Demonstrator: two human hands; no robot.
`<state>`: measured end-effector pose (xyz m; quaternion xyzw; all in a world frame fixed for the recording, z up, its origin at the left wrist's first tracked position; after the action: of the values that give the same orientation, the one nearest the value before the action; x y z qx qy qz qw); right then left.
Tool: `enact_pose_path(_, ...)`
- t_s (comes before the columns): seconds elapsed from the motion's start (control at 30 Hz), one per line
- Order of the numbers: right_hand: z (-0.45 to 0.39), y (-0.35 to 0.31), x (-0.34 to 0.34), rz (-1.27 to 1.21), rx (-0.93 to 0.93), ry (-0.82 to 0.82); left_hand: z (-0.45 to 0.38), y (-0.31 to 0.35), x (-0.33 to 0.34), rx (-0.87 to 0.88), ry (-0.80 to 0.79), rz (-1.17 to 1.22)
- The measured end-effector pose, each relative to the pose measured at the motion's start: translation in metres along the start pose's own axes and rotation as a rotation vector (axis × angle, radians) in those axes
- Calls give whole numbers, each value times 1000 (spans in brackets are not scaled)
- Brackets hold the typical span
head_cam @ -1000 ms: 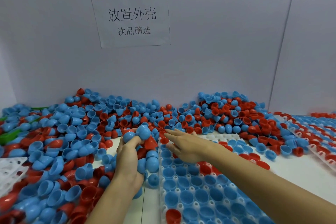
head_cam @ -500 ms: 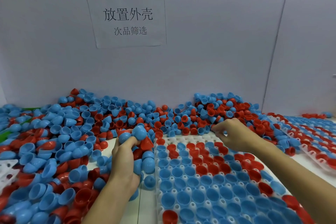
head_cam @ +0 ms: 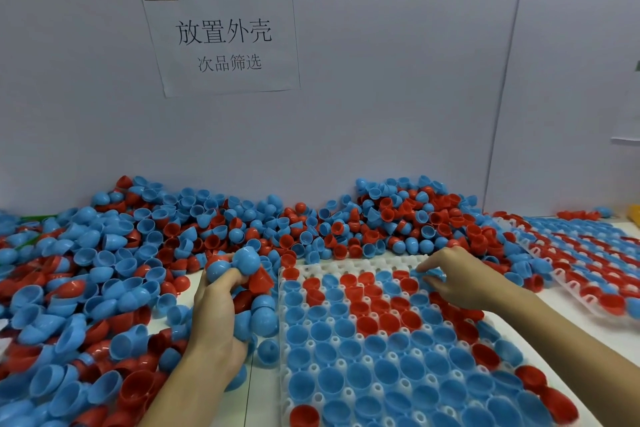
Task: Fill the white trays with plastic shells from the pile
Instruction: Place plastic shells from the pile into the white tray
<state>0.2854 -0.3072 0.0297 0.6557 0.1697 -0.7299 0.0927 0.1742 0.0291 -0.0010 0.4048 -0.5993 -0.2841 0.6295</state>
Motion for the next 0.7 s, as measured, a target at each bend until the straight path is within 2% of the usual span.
enact_pose_path(0.17, 5, 17, -7, -99, 22, 94, -1, 0, 0, 1, -6, -2)
enact_pose_path(0.37, 3, 22, 6, -60, 41, 6, -1, 1, 0, -4, -4, -27)
enact_pose_path(0.53, 6, 18, -2, -87, 48, 60, 0, 1, 0, -10, 8, -44)
enact_pose_path(0.7, 5, -33, -30, -148, -105, 158, -6, 0, 3, -48, 32, -11)
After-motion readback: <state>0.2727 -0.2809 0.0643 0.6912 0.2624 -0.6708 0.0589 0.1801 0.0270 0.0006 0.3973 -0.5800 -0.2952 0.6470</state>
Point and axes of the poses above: each hand's wrist, its own z-axis away from the middle knuckle, its own x-axis out of the palm, y = z × x, the point moved 9 cm from there along -z, towards the middle knuckle, and after that the axes turned 14 degrees about -y, right-handed, at the moved point
